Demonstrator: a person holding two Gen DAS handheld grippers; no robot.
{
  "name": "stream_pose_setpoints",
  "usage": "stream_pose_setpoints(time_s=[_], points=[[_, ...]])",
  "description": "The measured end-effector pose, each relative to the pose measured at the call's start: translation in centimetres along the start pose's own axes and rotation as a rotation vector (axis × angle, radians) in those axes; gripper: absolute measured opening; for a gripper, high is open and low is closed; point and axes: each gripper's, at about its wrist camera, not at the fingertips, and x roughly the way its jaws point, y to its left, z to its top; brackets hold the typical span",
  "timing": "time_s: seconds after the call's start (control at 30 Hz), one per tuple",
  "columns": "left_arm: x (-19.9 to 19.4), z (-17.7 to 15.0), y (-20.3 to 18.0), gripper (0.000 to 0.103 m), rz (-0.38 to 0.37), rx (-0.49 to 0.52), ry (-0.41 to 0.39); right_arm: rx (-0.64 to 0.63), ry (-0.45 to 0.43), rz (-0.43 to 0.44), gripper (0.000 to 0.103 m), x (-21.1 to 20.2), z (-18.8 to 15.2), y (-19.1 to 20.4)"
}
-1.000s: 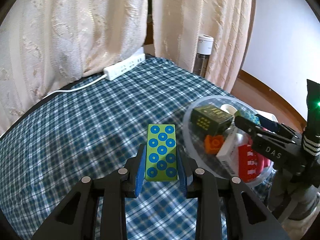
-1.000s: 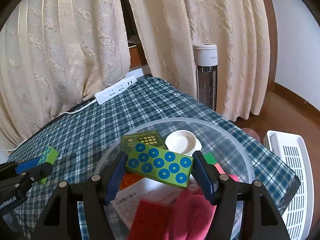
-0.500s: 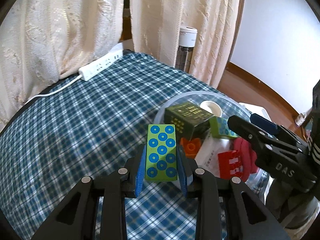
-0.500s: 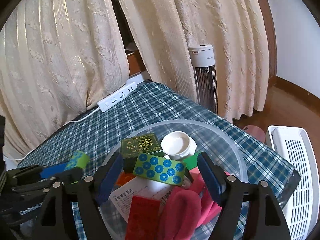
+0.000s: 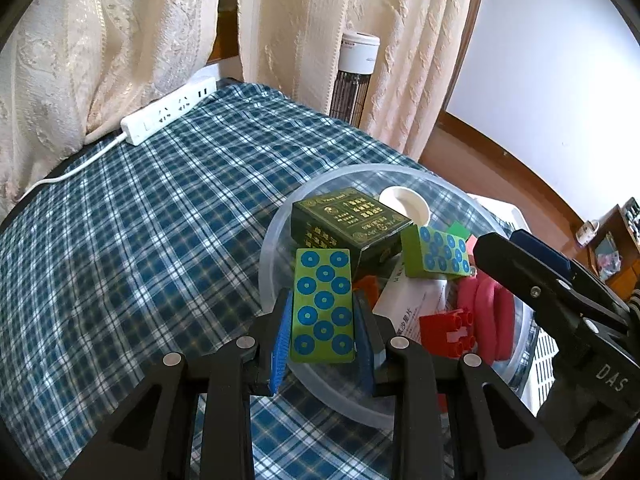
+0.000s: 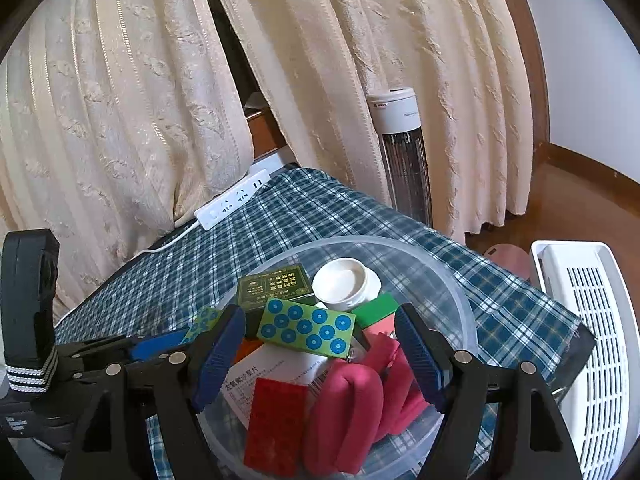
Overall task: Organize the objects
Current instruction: 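Open both grippers to drop the green bricks into the bowl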
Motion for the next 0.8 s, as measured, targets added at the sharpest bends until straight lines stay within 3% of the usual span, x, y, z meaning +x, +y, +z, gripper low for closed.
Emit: stream_pose_setpoints(time_s=[0.2, 0.37, 0.43, 0.57, 0.7, 0.8], points=[[0.7, 0.0, 0.4, 0.034, -0.03, -0.029, 0.013, 0.004, 0.001, -0.006, 0.08, -0.2, -0.1, -0.2], [0.2, -0.1, 0.2, 0.049, -0.026, -0.014, -0.006, 0.004, 0.002, -0.015, 0.08, -0.4, -0.3, -0.2], [-0.2, -0.1, 0.0, 0.059, -0.003, 0.002, -0.024, 0.001, 0.002, -0.02, 0.08, -0.5, -0.3, -0.2], [-1.2, -0.4, 0.1, 0.062, 0.016, 0.011, -0.061, -0.002, 0.01, -0.041, 0.083, -0.8, -0.7, -0.2], [-1.9, -0.6, 0.4, 0.079, 0.038, 0.006, -0.084, 0.01, 0.024, -0.066, 0.088, -1.2, -1.3, -0.5], [-2.5, -0.8, 0.6, 0.083, 0.051, 0.007, -0.102, 0.009, 0.031, -0.085, 0.091, -1.5, -1.6, -0.6]])
